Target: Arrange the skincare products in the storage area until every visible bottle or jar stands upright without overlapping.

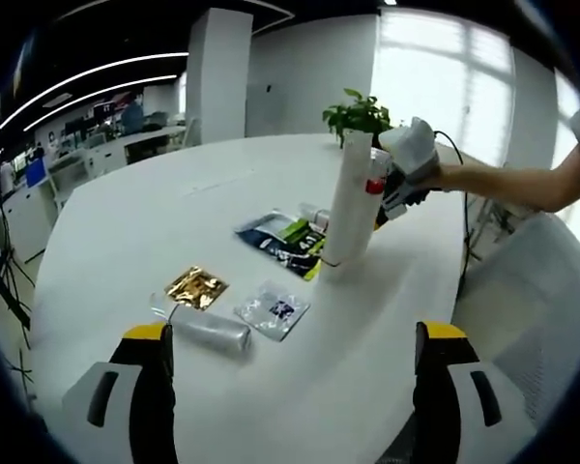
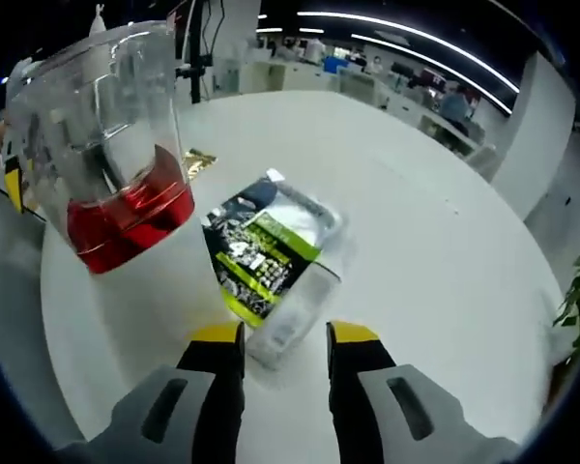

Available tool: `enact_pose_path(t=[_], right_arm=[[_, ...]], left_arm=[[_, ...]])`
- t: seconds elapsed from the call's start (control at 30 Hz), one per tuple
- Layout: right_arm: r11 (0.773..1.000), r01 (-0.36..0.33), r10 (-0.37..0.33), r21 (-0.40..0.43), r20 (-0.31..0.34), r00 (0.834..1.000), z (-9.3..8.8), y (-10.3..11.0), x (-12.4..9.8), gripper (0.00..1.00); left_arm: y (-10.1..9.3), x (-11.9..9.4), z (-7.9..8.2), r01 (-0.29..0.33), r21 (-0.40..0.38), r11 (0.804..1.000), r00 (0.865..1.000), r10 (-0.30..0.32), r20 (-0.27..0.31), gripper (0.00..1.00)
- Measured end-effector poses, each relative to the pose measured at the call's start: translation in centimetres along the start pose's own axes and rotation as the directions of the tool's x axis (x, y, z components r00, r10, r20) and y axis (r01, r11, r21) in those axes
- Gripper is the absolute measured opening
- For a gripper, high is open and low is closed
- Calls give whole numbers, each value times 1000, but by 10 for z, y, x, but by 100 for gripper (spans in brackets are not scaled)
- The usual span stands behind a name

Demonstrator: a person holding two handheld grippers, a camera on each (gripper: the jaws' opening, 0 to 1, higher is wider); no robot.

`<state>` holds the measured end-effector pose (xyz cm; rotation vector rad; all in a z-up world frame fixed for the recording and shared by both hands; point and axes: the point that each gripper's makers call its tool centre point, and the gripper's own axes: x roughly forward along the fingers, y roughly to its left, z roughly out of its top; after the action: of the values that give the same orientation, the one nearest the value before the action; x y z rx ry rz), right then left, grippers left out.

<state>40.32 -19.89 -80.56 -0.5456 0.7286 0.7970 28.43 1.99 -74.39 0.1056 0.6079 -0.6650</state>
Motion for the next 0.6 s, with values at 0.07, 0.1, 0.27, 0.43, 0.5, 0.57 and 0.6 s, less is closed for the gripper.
enact_pose_path(t=[0.07, 0.1, 0.27, 0.43, 0.5, 0.57, 0.6], right_arm=[[1000, -11, 11, 9, -7, 1000, -1, 2, 1, 33], [1000, -12, 12, 13, -7, 1000, -2, 2, 2, 33], [1000, -24, 24, 13, -17, 1000, 0, 2, 5, 30], [999, -37, 38, 12, -59, 998, -5, 0, 13, 30], [999, -39, 40, 21, -62, 997, -5, -4, 16, 30], [999, -36, 38, 36, -63, 997, -4, -7, 17, 30], [998, -38, 41, 51, -60, 997, -2, -7, 17, 30]], left_arm=[[0, 0, 0, -2, 0, 1000, 1000, 2, 1, 96], [0, 0, 0, -2, -2, 1000, 1000, 2, 2, 96], [0, 1, -1, 4, -6, 1000, 1000, -4, -1, 96], [-2, 2, -2, 11, -6, 1000, 1000, -11, -8, 96], [-1, 3, -3, 12, -5, 1000, 1000, -12, -10, 95], [-1, 2, -3, 10, -9, 1000, 1000, -10, -10, 95], [-1, 2, -3, 10, -10, 1000, 1000, -10, -9, 95]])
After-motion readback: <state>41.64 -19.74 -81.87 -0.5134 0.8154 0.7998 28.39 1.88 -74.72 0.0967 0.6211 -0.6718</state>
